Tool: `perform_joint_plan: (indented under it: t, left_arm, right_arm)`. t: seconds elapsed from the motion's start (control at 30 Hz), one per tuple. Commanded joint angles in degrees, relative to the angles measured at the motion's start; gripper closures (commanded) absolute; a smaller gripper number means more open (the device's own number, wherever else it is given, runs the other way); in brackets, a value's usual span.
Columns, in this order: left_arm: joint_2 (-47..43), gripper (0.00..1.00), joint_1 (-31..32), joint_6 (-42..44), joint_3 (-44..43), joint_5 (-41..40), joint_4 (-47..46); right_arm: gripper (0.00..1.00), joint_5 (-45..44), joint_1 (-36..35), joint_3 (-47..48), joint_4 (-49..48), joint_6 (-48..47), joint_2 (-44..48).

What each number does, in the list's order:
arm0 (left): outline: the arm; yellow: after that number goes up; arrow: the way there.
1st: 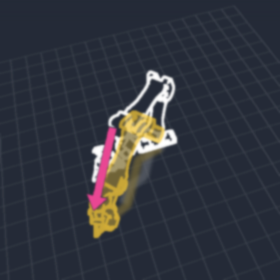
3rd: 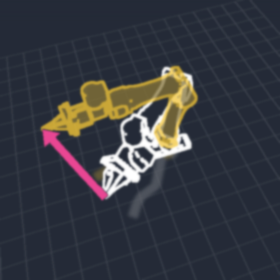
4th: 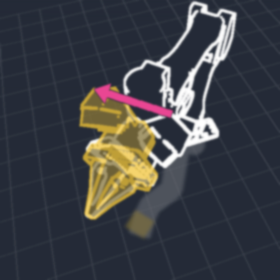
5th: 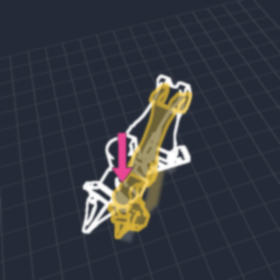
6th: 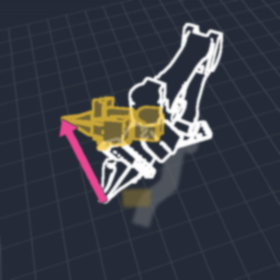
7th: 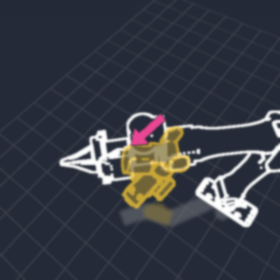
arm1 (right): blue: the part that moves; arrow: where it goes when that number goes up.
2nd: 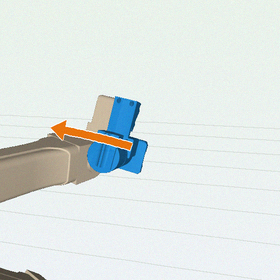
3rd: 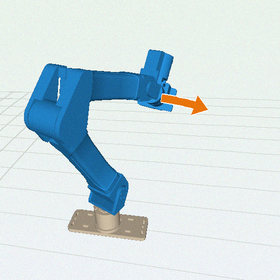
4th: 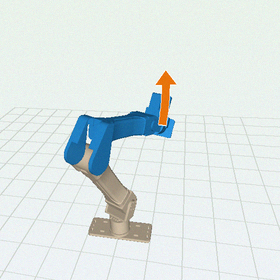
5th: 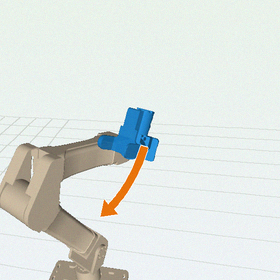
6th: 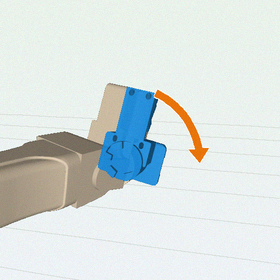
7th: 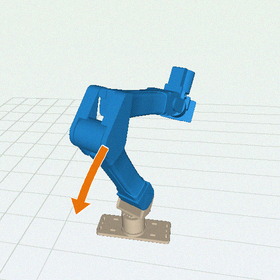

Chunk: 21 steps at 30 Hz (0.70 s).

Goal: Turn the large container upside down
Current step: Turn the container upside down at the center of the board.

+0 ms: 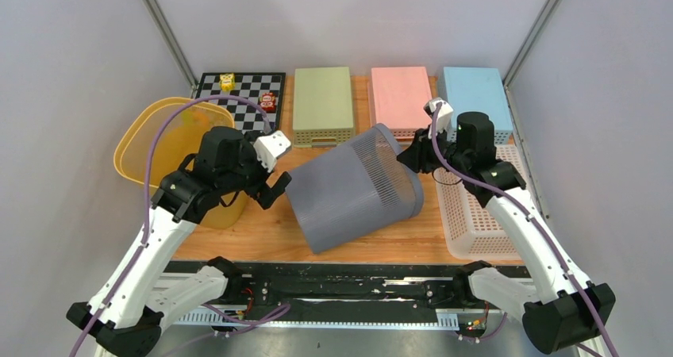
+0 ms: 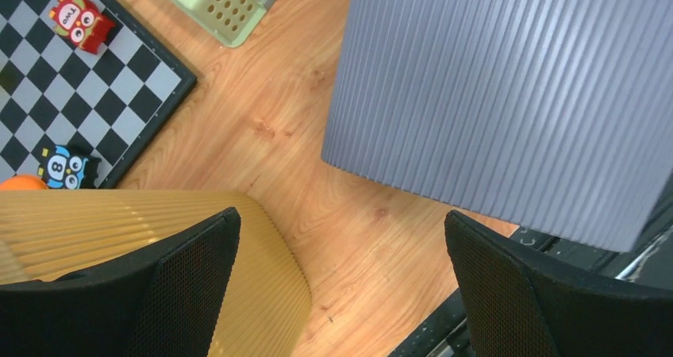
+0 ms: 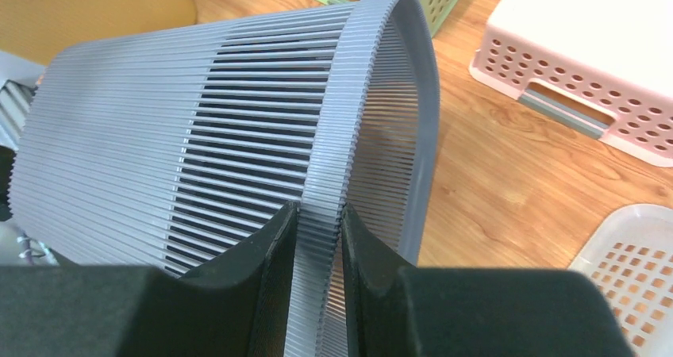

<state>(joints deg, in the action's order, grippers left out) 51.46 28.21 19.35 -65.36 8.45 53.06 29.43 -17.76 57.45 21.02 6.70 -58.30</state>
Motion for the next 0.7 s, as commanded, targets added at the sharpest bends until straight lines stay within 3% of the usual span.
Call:
perform_joint_plan:
  t: [0.0,0.4,0.67]
  left_arm:
    - [0.8,0.00,-1.7,-4.1,-5.0,5.1,3.8]
    - [9.9,0.00,-2.8,-3.4,-3.4,22.8,11.3]
    - [10.2,0.00,-2.8,-6.4,0.7,28.8,6.5]
  right_arm:
    - [0.73,-6.8,1.3,-0.8,1.8,-3.6,0.4]
    - [0.72,-10.6,1.7,3.7,1.1,-4.3,-0.8]
    - [0.71,-8.1,1.7,3.3,0.5,-5.5,-0.5]
